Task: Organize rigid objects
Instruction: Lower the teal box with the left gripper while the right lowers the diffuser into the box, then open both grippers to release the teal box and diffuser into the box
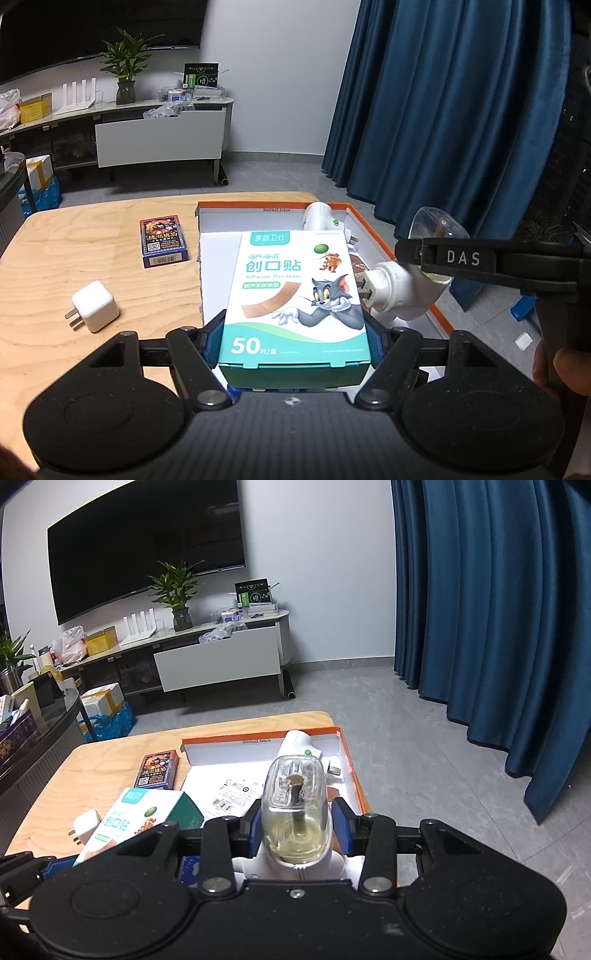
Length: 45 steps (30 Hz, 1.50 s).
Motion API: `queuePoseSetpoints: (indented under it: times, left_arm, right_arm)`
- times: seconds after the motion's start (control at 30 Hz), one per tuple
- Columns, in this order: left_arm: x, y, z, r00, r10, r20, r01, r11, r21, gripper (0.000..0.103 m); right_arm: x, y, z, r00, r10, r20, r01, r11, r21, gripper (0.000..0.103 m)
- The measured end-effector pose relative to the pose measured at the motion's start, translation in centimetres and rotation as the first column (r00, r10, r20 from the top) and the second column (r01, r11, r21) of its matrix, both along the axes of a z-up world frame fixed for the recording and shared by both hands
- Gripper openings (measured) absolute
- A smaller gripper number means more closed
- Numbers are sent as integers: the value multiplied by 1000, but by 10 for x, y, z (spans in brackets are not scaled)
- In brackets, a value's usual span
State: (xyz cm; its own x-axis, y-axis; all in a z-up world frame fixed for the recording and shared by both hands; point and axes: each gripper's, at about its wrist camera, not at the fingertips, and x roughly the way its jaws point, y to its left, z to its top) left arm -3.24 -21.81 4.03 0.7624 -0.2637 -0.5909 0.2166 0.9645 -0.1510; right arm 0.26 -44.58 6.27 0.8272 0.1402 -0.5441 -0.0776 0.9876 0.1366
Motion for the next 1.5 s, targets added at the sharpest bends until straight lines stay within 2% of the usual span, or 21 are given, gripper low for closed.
queuePoseSetpoints:
  times: [0.63,0.8,0.83,0.87,0.9,1.03,1.1,1.5]
  left_arm:
    - [9,-1,-5,1000,1,-11,-1,1000,-5,72]
    - [10,-2,-5,1000,-3,-14,2,1000,-6,72]
    - [11,-2,-5,1000,-2,-16,2,1000,-6,72]
    - [11,-2,-5,1000,-2,-16,2,1000,-5,72]
    - [11,-2,-5,1000,-2,-16,2,1000,-4,72]
    - [14,-1,-7,1000,3,-23,-3,1000,-5,72]
    - [15,-1,-8,1000,4,-26,-4,1000,-5,72]
    - [33,-5,-7,999,9,-31,-9,1000,5,72]
  right_arm:
    - [15,4,-14,998,7,-69,-9,999,-39,48]
    - [24,6,-18,993,11,-115,-18,998,-56,49]
    - [25,7,-18,995,-1,-105,-5,998,-62,57]
    - [25,6,-17,996,-9,-90,4,998,-59,71]
    - [25,6,-14,998,-18,-67,15,999,-47,73]
    - [19,-6,-5,999,-38,19,38,999,22,73]
    - [16,-10,0,998,-45,45,44,999,21,76]
    - [-1,-23,4,994,-76,77,73,997,40,80]
